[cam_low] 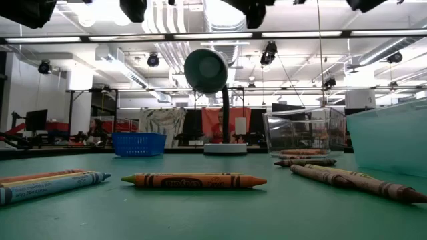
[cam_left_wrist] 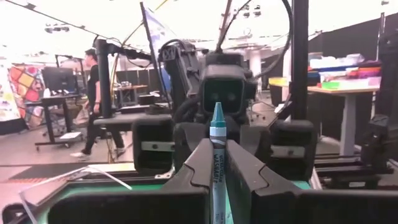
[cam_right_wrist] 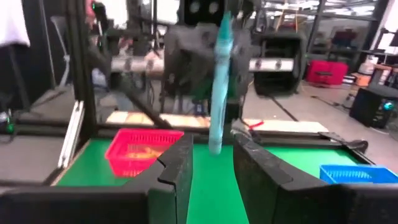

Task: Sort crayons
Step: Put the blue crayon into the green bin

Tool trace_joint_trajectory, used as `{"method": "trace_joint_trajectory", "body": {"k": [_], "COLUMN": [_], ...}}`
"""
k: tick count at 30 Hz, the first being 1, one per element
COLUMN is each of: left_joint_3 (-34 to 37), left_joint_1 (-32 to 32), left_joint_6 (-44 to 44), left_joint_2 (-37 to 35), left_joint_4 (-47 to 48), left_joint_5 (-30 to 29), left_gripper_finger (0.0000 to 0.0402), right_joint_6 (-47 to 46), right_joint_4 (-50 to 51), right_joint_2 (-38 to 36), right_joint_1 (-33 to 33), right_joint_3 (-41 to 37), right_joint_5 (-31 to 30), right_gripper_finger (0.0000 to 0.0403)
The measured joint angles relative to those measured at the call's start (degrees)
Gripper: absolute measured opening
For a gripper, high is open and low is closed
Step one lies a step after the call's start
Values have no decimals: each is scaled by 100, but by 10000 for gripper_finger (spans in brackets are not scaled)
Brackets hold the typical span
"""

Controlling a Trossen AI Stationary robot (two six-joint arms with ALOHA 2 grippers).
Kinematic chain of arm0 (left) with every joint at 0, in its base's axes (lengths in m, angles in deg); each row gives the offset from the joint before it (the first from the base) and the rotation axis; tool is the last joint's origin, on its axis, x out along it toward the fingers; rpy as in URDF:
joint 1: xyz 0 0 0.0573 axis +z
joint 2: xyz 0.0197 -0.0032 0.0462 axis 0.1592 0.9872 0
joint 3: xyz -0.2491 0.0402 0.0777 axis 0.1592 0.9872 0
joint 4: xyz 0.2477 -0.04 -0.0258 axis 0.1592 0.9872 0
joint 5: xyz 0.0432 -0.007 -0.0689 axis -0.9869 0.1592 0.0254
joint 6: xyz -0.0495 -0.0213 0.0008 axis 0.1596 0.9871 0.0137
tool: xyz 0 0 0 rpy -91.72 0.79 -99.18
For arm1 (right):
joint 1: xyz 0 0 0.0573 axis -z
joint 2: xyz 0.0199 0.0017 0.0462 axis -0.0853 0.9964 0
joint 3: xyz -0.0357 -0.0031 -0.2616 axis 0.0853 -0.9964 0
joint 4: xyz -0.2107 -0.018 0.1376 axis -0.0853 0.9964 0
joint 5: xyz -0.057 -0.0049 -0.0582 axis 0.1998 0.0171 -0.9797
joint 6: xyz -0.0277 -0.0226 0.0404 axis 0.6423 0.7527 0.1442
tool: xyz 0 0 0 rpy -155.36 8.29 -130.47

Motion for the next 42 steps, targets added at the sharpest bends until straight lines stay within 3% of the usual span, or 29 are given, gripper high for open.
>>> {"method": "trace_joint_trajectory", "body": {"k": [8, 19, 26, 30, 38, 42], "left_joint_3": [-19, -19, -20, -61, -54, -48], "left_joint_1": [157, 278, 298, 335, 335, 335], "left_joint_6": [-90, -83, -21, 95, 127, 96], "left_joint_2": [-2, 4, 4, 7, 4, -58], "left_joint_4": [-57, -168, -168, -155, -146, -119], "left_joint_5": [0, 2, 2, 5, 4, -24], "left_gripper_finger": [0, 0, 4, 24, 88, 118], "right_joint_6": [-62, -29, 203, 354, 316, 45], "right_joint_4": [13, 666, 707, 697, 1050, 1859], "right_joint_2": [115, 161, 161, 161, 2, -357], "right_joint_1": [297, 544, 579, 581, 585, 592], "right_joint_3": [336, 772, 786, 787, 789, 789], "right_joint_5": [499, 519, 575, 573, 571, 564], "right_gripper_finger": [105, 103, 64, 19, 15, 14]}}
